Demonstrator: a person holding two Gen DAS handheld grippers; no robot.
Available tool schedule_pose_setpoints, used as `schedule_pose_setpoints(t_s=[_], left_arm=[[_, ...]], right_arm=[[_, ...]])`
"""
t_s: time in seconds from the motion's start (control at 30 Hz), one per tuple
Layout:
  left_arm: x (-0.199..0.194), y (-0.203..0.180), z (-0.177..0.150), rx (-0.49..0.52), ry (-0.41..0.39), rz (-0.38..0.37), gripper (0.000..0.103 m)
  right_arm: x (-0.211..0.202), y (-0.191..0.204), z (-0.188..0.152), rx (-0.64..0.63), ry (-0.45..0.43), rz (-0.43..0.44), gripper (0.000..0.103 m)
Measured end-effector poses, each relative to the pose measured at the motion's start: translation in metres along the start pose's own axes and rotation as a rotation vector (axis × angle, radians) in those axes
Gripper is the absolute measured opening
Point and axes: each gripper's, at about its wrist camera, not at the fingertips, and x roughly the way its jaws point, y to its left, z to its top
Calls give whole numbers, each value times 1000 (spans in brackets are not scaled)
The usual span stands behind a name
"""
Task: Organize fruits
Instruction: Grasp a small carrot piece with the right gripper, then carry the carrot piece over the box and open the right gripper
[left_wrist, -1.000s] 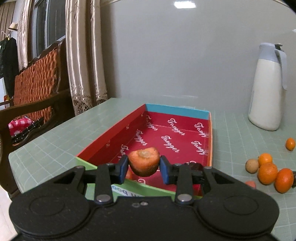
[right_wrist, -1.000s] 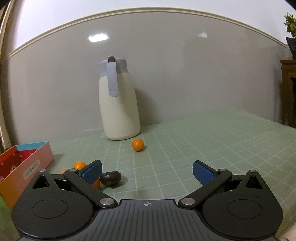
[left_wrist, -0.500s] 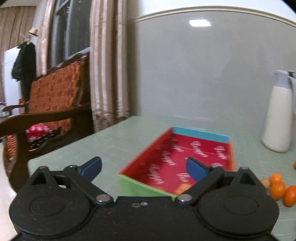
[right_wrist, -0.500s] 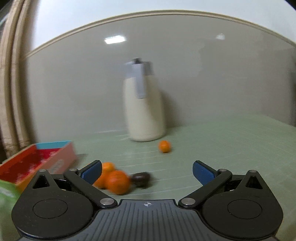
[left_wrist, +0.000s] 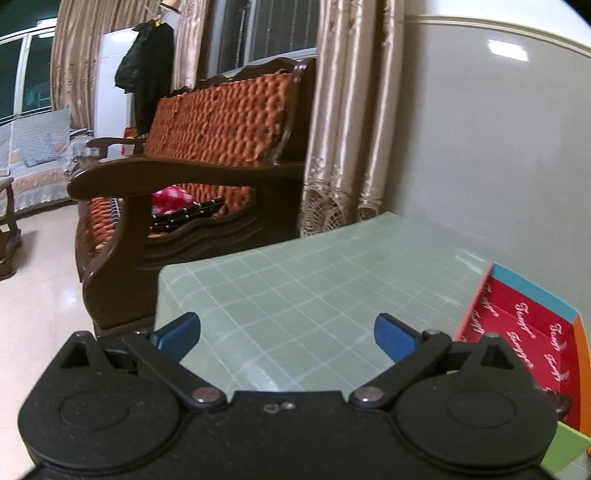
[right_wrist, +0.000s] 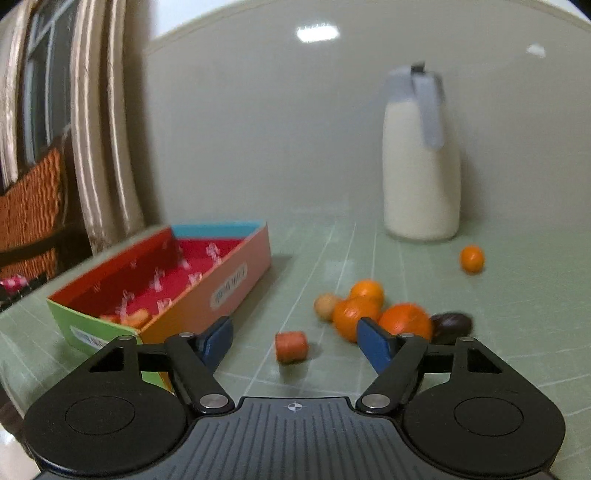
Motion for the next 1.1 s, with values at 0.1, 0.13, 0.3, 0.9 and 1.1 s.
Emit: schedule_pose_setpoints(t_s=[0.1, 0.13, 0.3, 0.9, 1.1], left_arm=[[-1, 9, 2, -20, 2, 2, 95], [-1, 11, 3, -28, 4, 3, 95], [4, 21, 5, -69, 24, 9, 96], [7, 43, 5, -183, 49, 47, 96], [8, 48, 5, -199, 53, 59, 97]], right_arm=[[17, 2, 1, 3, 63, 0, 66], [24, 2, 2, 10, 84, 6, 54], [39, -2, 7, 36, 141, -6, 48], [7, 32, 37, 19, -50, 167, 23], [14, 67, 36, -40, -9, 239, 23]])
